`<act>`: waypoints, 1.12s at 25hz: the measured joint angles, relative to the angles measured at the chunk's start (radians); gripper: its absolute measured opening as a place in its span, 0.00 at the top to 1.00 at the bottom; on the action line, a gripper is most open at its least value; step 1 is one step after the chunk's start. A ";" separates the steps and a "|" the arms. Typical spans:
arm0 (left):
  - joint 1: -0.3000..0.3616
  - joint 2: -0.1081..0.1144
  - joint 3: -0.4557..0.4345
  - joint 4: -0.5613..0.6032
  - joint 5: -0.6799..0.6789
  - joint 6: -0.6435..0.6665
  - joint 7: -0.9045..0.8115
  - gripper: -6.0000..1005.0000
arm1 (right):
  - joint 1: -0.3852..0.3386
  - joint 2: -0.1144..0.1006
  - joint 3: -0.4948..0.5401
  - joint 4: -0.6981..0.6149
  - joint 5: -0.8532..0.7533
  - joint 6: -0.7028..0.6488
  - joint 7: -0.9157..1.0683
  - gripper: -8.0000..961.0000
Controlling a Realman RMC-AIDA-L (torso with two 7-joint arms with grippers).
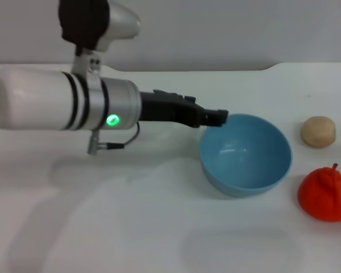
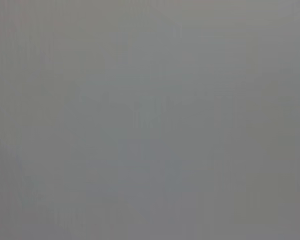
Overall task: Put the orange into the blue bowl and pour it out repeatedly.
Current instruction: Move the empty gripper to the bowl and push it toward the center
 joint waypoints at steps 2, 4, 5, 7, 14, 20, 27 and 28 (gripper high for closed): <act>-0.016 -0.002 0.033 -0.042 -0.009 -0.036 0.000 0.23 | -0.002 0.000 0.000 0.002 0.000 0.000 0.000 0.30; -0.037 -0.003 0.055 -0.081 -0.023 -0.063 0.000 0.23 | -0.004 0.001 0.000 0.002 0.000 0.001 0.000 0.30; -0.051 -0.003 0.067 -0.108 -0.034 -0.077 0.000 0.23 | -0.006 0.001 0.000 0.002 0.000 0.001 0.000 0.30; -0.072 -0.003 0.082 -0.148 -0.048 -0.096 0.000 0.24 | -0.011 0.002 0.000 0.004 0.000 0.001 0.000 0.30; -0.097 -0.004 0.130 -0.200 -0.056 -0.190 0.007 0.24 | -0.017 0.002 0.000 0.005 0.000 0.003 0.000 0.30; -0.117 -0.004 0.168 -0.268 -0.052 -0.244 0.008 0.24 | -0.017 0.002 0.000 0.005 0.000 0.003 0.000 0.30; -0.123 -0.002 0.211 -0.311 -0.046 -0.324 0.010 0.25 | -0.017 0.001 0.000 0.006 0.000 0.001 0.000 0.30; -0.128 -0.003 0.220 -0.322 -0.044 -0.331 0.010 0.25 | -0.017 0.001 0.000 0.005 0.000 0.000 0.000 0.30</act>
